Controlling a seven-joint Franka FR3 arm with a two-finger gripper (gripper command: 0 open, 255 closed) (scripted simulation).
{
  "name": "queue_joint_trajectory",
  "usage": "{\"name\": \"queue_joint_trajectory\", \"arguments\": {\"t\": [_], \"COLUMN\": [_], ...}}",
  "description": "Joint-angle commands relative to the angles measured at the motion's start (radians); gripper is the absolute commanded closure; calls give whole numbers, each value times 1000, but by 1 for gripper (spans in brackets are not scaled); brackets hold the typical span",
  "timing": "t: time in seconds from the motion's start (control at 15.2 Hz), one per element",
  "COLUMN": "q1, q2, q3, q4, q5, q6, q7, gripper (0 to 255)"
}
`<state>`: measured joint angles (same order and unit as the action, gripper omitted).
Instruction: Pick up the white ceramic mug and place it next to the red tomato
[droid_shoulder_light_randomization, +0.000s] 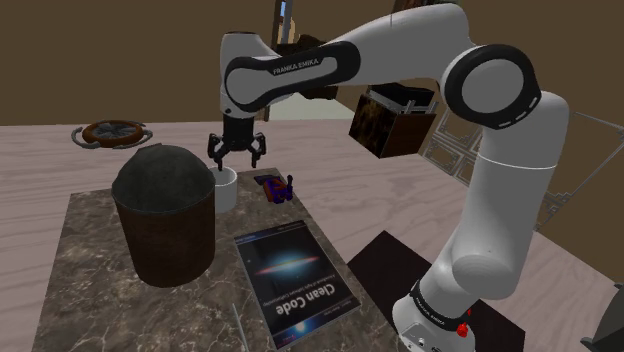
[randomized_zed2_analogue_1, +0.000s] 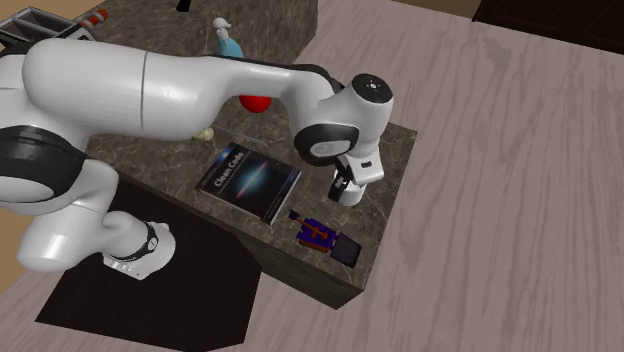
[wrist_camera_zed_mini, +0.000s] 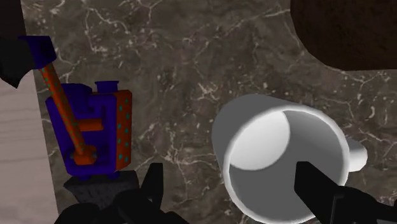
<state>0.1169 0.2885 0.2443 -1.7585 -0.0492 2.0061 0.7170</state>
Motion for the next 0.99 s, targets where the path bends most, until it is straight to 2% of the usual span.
{"name": "queue_joint_trajectory", "arguments": {"t": [0.0, 0.33, 0.86, 0.92], "q1": [3, 6, 6, 6], "q2": [25, 52, 52, 52], "q3": [-2, -4, -4, -4], "q4": [2, -39, -39, -39], "q5": [-6, -14, -14, -14], "q6": [23, 89, 89, 89], "q7": [6, 11, 11, 11], "gripper": [0, 0, 0, 255]}}
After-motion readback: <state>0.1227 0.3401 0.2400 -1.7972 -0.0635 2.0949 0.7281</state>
